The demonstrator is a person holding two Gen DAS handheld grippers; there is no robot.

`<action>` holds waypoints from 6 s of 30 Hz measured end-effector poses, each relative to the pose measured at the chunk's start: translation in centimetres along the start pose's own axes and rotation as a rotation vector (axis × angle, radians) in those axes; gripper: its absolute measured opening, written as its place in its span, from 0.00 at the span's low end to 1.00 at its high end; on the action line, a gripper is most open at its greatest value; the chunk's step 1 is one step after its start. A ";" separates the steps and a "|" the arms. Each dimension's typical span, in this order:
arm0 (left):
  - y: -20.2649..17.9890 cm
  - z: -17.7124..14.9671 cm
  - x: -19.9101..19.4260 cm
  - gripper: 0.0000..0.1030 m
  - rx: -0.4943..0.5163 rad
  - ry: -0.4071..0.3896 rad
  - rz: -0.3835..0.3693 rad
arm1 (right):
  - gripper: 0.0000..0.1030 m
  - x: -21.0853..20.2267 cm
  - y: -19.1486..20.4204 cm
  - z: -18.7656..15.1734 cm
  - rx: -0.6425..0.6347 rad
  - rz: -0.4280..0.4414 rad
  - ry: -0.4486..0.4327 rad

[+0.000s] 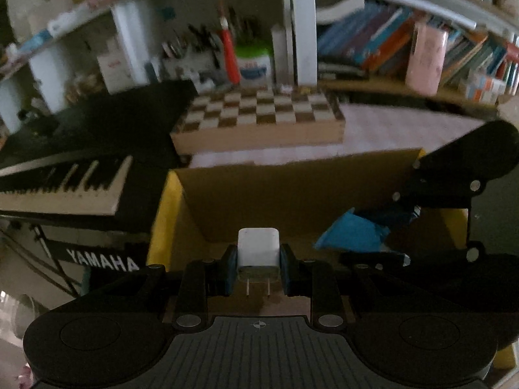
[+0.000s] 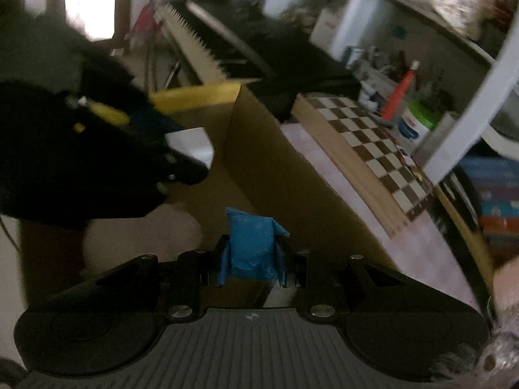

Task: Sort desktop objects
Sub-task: 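Lower into the yellow box and open the left tool while the right tool releases the blue item, then withdraw both open tools from the box toward the tape roll, then grasp the second white charger with the left tool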

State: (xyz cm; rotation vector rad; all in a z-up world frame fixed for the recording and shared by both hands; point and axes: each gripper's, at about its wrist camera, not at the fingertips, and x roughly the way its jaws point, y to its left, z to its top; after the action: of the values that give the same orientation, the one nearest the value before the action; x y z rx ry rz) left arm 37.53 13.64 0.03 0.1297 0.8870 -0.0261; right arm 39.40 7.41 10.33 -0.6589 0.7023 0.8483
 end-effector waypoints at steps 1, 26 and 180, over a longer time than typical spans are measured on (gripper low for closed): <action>0.0 0.2 0.6 0.24 0.008 0.023 -0.001 | 0.25 0.7 0.0 0.2 -0.029 0.001 0.021; -2.1 -2.0 -2.0 0.64 0.055 -0.058 0.000 | 0.35 0.2 -0.3 -1.6 -0.021 -0.043 0.067; -34.5 -8.6 -6.0 0.84 0.025 -0.165 -0.096 | 0.73 -22.2 -7.4 -37.8 0.875 -0.530 -0.046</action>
State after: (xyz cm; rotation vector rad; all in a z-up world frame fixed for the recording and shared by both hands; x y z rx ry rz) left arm 24.44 -19.72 -4.26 0.1069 0.7272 -0.1355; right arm 24.45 -34.32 6.51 -0.0141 0.7276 0.0234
